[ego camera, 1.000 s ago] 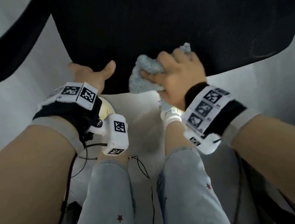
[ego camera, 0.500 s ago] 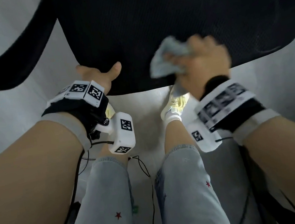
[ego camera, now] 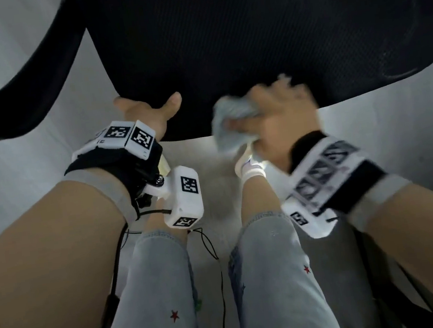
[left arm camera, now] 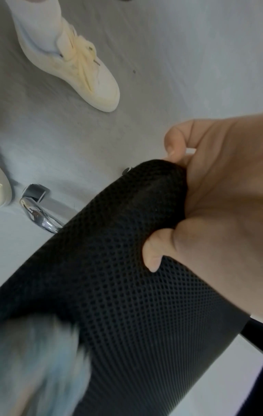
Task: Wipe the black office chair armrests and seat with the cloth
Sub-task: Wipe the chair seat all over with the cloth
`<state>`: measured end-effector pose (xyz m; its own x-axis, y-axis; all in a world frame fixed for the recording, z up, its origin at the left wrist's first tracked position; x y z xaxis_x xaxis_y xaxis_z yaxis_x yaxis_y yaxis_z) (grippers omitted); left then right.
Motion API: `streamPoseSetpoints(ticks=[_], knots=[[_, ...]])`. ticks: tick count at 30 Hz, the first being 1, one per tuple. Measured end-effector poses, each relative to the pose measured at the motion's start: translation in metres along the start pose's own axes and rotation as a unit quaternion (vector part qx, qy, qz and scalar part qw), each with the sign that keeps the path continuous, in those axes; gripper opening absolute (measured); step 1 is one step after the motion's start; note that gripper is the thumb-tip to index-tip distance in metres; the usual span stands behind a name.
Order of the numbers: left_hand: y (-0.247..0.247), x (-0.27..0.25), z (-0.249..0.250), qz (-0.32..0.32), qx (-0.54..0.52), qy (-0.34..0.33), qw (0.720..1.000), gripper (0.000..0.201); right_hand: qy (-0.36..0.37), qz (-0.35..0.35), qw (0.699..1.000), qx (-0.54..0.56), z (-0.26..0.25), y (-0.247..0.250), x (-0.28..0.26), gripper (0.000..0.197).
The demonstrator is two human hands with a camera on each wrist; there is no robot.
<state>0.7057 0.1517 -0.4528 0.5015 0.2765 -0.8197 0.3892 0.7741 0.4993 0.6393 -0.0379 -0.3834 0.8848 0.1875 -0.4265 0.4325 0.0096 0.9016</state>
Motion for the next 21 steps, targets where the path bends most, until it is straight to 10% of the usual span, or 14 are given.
streamPoseSetpoints(ticks=[6, 10, 21], knots=[[0.004, 0.002, -0.003, 0.009, 0.009, 0.018, 1.0, 0.106, -0.44, 0.108, 0.883, 0.121, 0.144, 0.031, -0.048, 0.046], [0.003, 0.004, -0.002, 0.009, 0.022, 0.032, 0.999, 0.103, -0.403, 0.004, 0.913, 0.062, 0.124, 0.01, -0.024, 0.048], [0.004, 0.014, -0.008, -0.002, 0.053, 0.065, 0.996, 0.112, -0.362, 0.022, 0.929, 0.069, 0.129, 0.025, -0.028, 0.056]])
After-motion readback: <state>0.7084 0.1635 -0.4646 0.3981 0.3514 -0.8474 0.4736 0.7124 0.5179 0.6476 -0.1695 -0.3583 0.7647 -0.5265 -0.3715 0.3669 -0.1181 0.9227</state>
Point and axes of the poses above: each hand's wrist, its own x-axis towards the middle knuckle, its own y-axis out of the back of the hand, z = x × y, the point moved 7 cm from there along x, towards the middle knuckle, and after that the axes turned 12 degrees about -x, right-handed, at the moved point
